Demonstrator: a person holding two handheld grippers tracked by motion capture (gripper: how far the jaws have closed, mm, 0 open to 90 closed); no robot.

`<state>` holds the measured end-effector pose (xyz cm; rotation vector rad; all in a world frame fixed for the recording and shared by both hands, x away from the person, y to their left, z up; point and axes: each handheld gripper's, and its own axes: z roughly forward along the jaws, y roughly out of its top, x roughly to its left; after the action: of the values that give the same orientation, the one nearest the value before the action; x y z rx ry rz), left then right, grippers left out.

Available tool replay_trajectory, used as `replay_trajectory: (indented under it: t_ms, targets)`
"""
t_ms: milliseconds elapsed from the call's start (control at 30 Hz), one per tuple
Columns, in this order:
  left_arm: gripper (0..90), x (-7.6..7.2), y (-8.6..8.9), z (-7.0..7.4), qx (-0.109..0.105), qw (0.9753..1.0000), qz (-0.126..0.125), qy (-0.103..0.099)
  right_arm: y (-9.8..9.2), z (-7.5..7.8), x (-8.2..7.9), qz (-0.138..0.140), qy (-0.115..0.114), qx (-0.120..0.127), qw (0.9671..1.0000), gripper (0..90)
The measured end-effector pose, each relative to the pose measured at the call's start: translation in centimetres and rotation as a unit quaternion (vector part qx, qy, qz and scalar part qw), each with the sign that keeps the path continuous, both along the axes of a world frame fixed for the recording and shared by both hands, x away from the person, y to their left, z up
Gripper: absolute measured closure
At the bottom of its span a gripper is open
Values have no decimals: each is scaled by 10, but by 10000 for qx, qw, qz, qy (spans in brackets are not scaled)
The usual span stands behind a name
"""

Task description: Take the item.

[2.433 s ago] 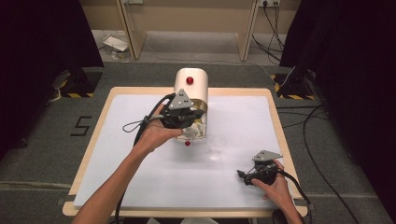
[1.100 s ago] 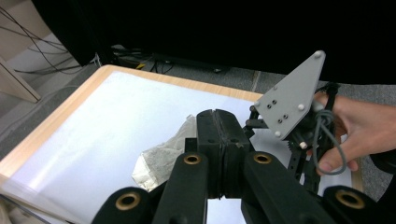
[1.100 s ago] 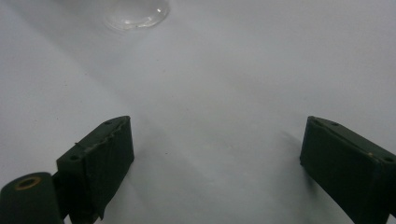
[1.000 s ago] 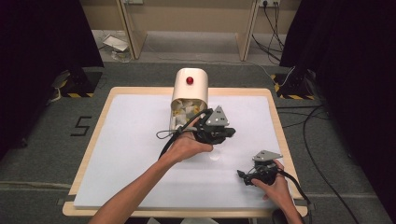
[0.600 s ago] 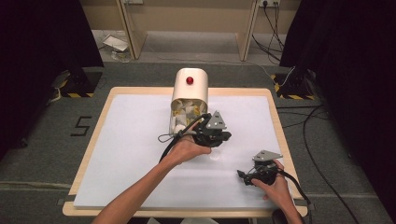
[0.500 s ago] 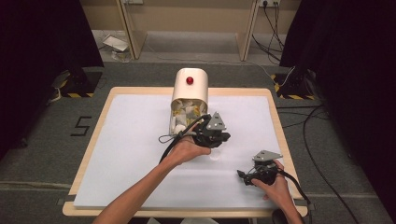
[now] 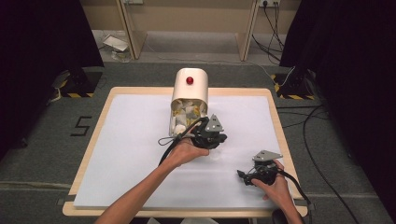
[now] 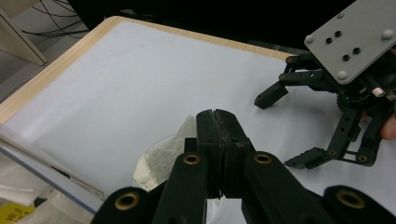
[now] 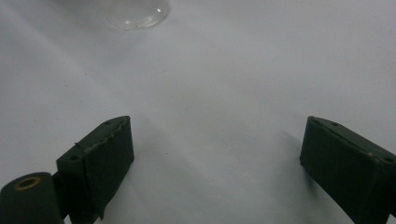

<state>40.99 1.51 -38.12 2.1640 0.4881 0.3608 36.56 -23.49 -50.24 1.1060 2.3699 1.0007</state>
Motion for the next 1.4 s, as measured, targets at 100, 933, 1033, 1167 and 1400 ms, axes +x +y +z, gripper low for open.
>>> replay_trajectory:
  t_ms: [100, 933, 1033, 1167, 1400]
  targets:
    - [881, 0, 0, -2, 23, 10000, 6, -6, 0, 0, 0, 1, 0, -1, 10000, 103]
    - [769, -2, -1, -1, -35, 10000, 47, -54, 0, 0, 0, 1, 2, 0, 10000, 103]
    - [655, -4, 1, 1, -274, 9995, -62, 121, 0, 0, 0, 3, 0, -2, 10000, 103]
    - [522, -8, 4, 5, -550, 9979, -174, 301, 0, 0, 0, 2, 0, -1, 10000, 103]
    - [337, -19, 14, 11, -713, 9963, -241, 412, 0, 0, 0, 8, -10, -6, 10000, 103]
